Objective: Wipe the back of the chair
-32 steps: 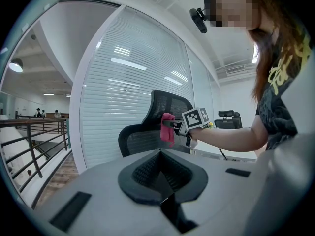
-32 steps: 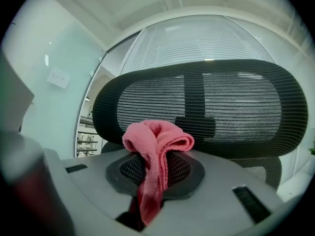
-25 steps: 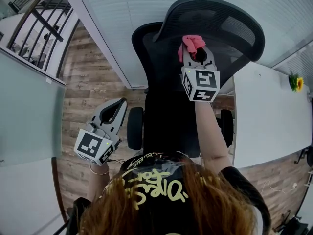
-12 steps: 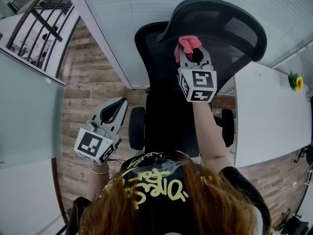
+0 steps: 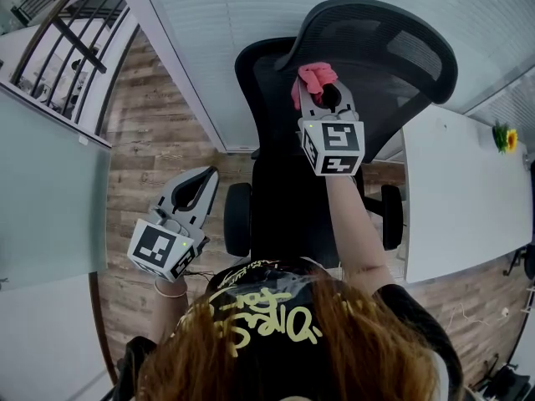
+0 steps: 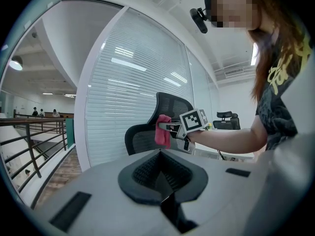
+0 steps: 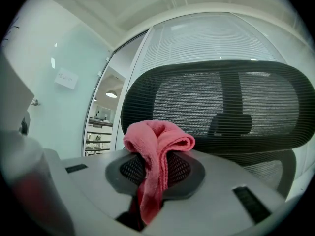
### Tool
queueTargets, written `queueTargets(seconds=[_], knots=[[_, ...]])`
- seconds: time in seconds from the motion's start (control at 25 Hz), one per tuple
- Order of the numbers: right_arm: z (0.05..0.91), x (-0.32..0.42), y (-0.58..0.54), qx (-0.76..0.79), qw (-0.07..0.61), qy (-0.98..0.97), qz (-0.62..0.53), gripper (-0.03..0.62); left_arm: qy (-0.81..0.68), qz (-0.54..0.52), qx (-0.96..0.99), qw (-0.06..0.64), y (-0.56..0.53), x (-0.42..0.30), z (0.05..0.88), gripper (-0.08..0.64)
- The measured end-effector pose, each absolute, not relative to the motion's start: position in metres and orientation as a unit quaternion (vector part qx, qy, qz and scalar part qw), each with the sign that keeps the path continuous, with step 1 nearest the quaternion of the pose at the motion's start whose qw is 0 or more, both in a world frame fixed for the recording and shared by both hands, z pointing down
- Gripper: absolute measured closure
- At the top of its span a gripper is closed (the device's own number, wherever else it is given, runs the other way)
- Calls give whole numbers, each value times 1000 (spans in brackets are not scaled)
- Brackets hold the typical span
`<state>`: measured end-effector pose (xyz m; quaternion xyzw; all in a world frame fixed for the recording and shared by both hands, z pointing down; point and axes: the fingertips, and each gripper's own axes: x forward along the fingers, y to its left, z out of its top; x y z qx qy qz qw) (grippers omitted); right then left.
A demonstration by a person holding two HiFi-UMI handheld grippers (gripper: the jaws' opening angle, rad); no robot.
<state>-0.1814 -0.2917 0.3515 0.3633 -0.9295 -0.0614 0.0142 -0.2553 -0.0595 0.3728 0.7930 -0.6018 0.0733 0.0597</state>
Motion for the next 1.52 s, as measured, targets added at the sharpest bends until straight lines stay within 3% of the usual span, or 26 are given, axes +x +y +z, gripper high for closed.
queueTargets(seconds=[1.04, 1.52], knots=[[377, -199, -242, 329, 40, -941, -68, 526, -561, 70, 823, 64, -67, -267, 378, 566], [381, -120, -212, 360, 24, -932, -29, 526, -486, 58, 869, 66, -104, -215, 382, 566]])
